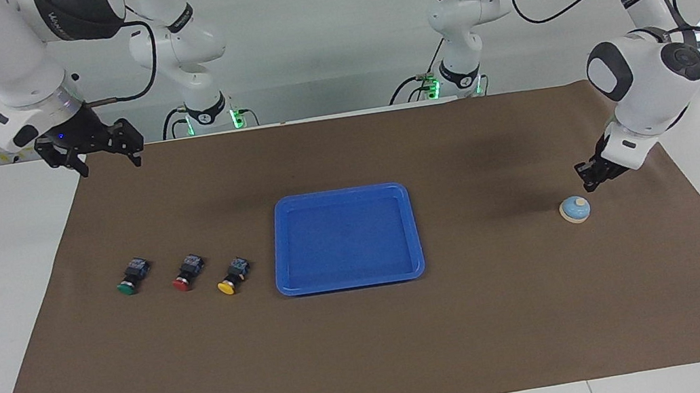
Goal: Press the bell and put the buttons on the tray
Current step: 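Lower the left gripper onto the bell and press it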
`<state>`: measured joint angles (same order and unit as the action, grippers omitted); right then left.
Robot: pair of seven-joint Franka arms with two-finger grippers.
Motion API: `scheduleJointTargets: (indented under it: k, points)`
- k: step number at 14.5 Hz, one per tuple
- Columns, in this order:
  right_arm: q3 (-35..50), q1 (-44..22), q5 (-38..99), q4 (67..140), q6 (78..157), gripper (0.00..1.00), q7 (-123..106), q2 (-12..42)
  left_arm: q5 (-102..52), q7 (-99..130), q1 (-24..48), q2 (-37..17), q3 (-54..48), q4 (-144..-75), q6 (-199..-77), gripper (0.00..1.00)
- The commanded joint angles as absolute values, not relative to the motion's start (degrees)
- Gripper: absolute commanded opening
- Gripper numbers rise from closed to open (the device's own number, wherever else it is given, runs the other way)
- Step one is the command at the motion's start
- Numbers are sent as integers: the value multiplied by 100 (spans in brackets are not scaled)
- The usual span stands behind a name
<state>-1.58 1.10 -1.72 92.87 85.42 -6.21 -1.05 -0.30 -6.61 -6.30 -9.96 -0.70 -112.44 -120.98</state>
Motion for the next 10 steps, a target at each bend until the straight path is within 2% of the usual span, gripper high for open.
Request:
scheduleJointTargets:
  k: [1, 5, 8, 9, 10]
  points:
    - [-141, 132, -237, 9316, 8464, 100, -668, -158, -62, -773, -685, -1090, -88, -11469, -12488, 0]
    - [-141, 132, -237, 9316, 8464, 100, -677, -158, -62, -773, -694, -1415, -79, -11505, -12805, 0]
    - [-141, 132, -237, 9316, 8464, 100, -677, -167, -62, -773, -756, -1459, -79, -11497, -12737, 0]
    - [-141, 132, -237, 9316, 8464, 100, -668, -158, -62, -773, -747, -1450, -79, -11400, -12587, 9]
    - [-141, 132, -237, 9316, 8464, 100, -677, -167, -62, -773, -721, -1433, -88, -11225, -12351, 28]
